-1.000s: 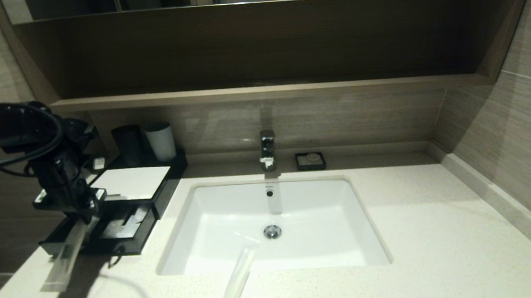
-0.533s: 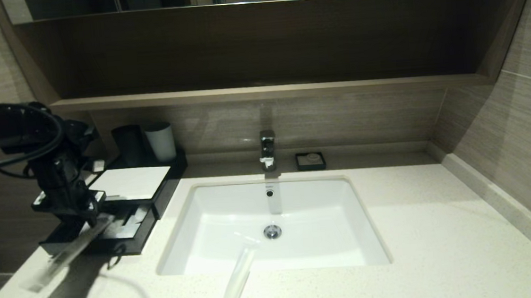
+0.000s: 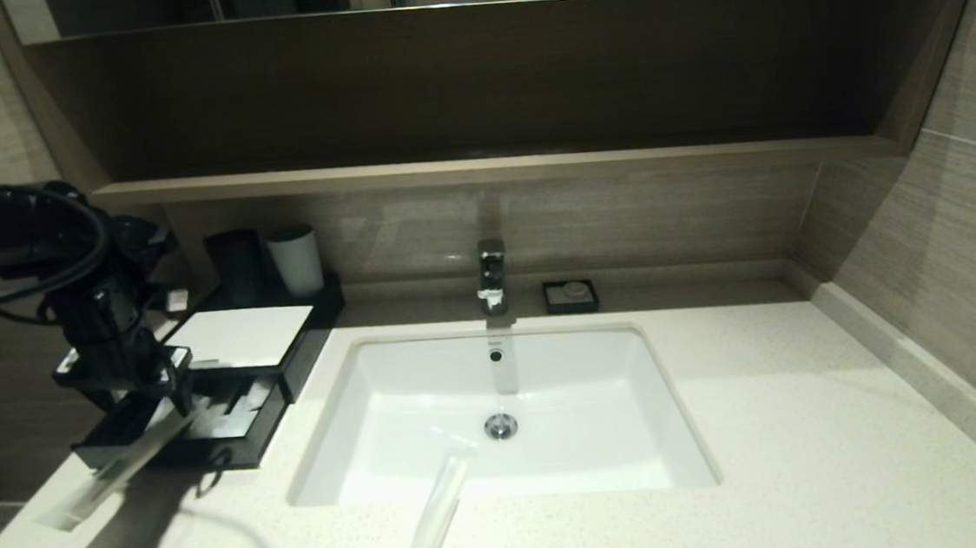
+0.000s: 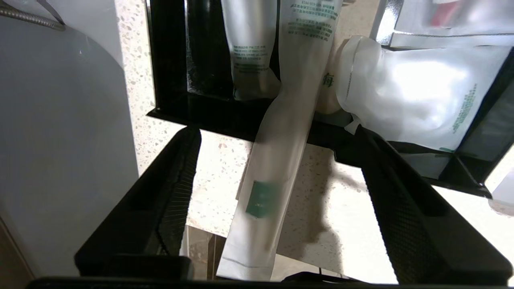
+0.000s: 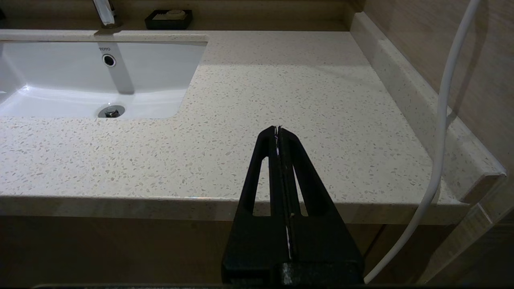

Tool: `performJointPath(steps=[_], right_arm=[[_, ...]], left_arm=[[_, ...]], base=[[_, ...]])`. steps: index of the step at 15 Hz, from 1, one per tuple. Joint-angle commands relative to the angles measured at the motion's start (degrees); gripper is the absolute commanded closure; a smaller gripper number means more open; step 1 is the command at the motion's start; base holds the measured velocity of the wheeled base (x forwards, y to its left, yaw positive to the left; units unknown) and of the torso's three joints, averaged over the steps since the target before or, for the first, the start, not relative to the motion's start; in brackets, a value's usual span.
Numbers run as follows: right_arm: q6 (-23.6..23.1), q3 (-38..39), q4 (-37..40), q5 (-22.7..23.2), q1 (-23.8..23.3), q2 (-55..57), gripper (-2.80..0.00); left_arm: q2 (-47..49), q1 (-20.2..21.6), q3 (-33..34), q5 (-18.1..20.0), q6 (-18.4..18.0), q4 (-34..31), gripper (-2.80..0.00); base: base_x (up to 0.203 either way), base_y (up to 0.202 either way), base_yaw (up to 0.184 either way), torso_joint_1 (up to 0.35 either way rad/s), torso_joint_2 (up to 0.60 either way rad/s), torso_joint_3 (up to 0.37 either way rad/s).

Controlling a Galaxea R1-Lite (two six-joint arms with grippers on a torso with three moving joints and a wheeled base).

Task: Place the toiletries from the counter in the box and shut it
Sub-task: Place the bathroom toiletry into the drawer

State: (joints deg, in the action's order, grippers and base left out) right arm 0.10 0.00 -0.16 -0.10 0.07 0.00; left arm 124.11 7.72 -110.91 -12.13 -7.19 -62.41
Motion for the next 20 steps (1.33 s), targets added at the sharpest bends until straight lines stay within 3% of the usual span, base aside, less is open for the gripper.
performJointPath(steps=[1,4,5,9,20], right_arm=[[0.0,0.1,0.0,0.0,0.0,-0.1,0.0],[0.0,0.1,0.0,0.0,0.0,-0.1,0.0],[0.0,0.1,0.0,0.0,0.0,-0.1,0.0],[0.0,0.1,0.0,0.0,0.0,0.0,0.0],[0.0,0.1,0.0,0.0,0.0,-0.1,0.0]], left_arm=[[-3.4,0.2,0.0,-0.1,0.0,-0.6,-2.8],[-9.1,1.3,0.6,2.1,0.9,-3.7,-2.8],[-11.1,2.0,1.3,3.8,1.1,-5.2,0.0],[-16.1,5.6,8.8,5.4,1.4,-10.3,0.0],[-21.7,10.3,23.2,3.9,-1.2,-11.1,0.0]], base=[[0.0,0.0,0.0,0.0,0.0,0.0],[0.0,0.0,0.0,0.0,0.0,0.0],[0.0,0.0,0.0,0.0,0.0,0.0],[0.0,0.0,0.0,0.0,0.0,0.0],[0.0,0.0,0.0,0.0,0.0,0.0]])
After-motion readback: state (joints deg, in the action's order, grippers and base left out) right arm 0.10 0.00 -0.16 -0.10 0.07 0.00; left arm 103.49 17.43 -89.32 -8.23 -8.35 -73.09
